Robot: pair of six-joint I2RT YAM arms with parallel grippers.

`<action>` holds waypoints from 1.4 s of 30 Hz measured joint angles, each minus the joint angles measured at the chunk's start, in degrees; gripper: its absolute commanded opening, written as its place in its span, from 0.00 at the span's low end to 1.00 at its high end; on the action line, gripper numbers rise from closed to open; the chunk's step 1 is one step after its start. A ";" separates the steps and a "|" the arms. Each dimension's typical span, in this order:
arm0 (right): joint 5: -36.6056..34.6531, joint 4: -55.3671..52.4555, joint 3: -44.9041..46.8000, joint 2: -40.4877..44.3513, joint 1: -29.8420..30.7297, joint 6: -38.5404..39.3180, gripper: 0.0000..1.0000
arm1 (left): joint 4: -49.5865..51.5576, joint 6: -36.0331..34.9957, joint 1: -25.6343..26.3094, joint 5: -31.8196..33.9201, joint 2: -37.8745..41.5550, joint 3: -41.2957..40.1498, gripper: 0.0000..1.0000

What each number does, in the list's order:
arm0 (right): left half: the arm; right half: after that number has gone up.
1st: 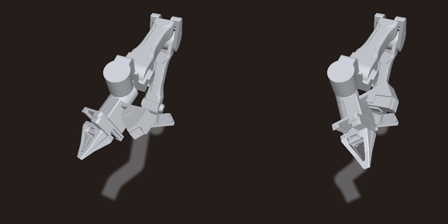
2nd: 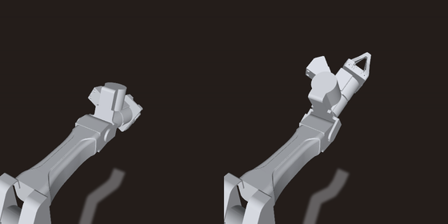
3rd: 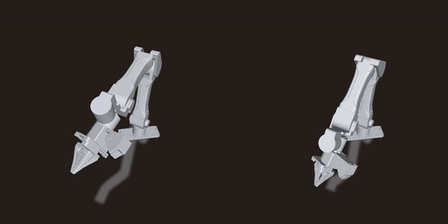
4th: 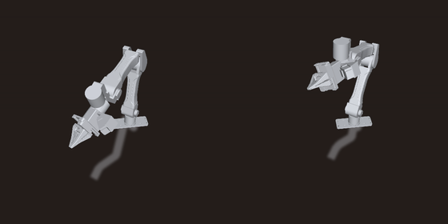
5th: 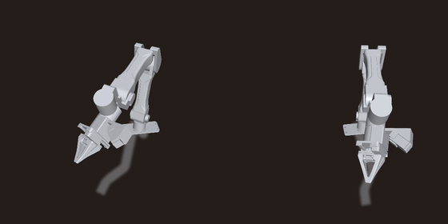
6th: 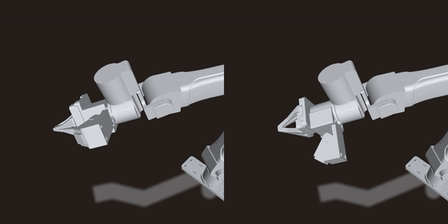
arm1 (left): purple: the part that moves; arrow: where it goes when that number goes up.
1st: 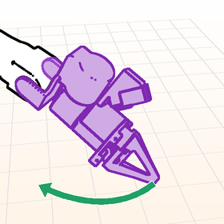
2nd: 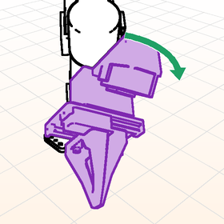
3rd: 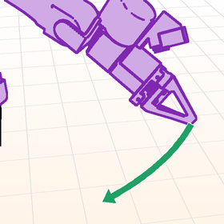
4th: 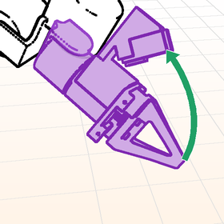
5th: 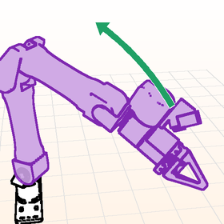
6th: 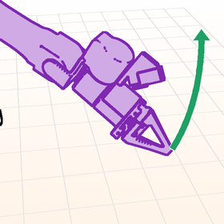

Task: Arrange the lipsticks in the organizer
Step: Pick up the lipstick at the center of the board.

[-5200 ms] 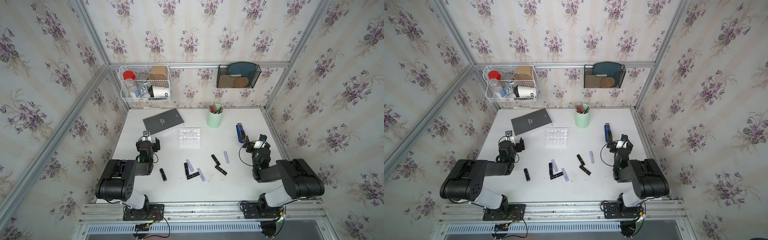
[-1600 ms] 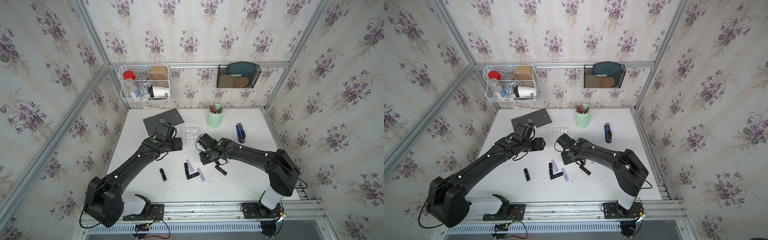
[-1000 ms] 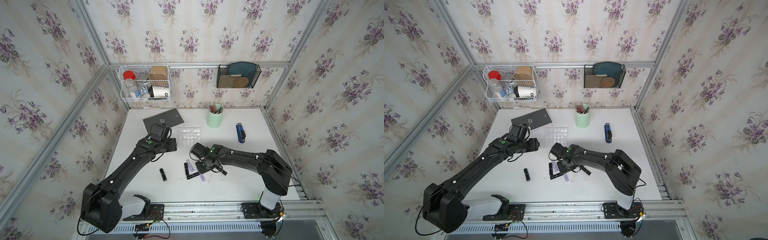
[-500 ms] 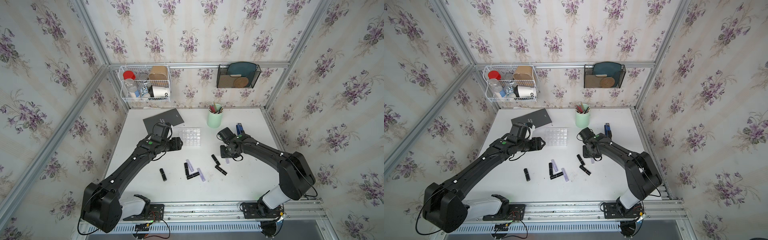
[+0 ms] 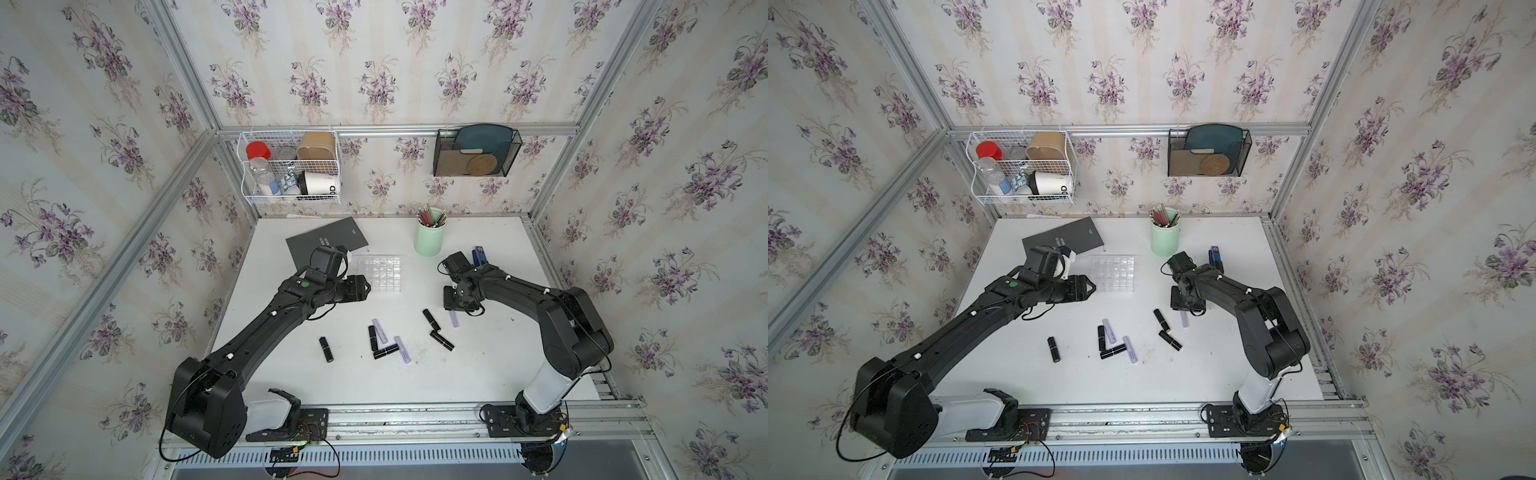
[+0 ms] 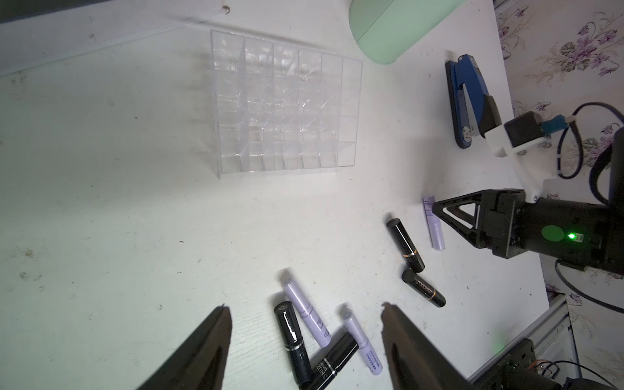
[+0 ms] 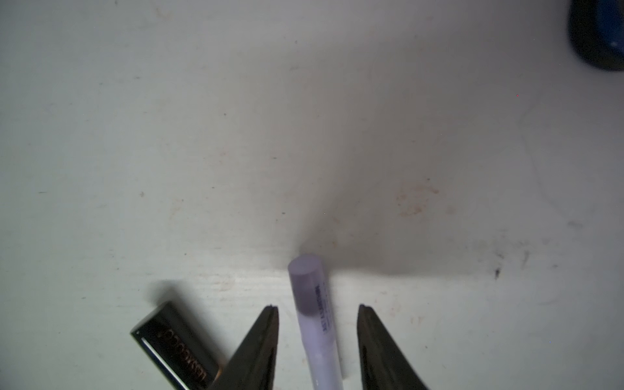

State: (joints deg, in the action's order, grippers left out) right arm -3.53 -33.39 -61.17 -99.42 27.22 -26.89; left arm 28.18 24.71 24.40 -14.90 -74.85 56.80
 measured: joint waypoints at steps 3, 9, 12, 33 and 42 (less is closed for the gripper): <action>0.44 0.79 0.98 -0.35 0.00 0.09 0.39 | 0.02 0.00 0.00 -0.07 0.02 0.00 0.74; 0.61 1.44 4.70 0.79 0.04 0.07 0.32 | 0.04 -0.15 0.00 0.04 0.33 0.00 0.70; 0.26 1.92 5.03 0.74 0.04 0.13 0.28 | 0.02 -0.11 0.00 -0.09 0.04 0.11 0.65; -4.52 1.11 -5.14 11.43 27.78 15.85 0.19 | 5.16 1.66 -5.01 -39.28 -4.87 6.84 0.59; -0.52 2.19 -6.45 14.75 29.40 21.29 0.19 | 5.33 1.31 -1.77 -45.86 -9.31 3.48 0.56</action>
State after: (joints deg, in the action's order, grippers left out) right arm -4.05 -31.20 -67.61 -84.66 56.62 -5.61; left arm 33.52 26.02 22.63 -60.75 -84.16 60.27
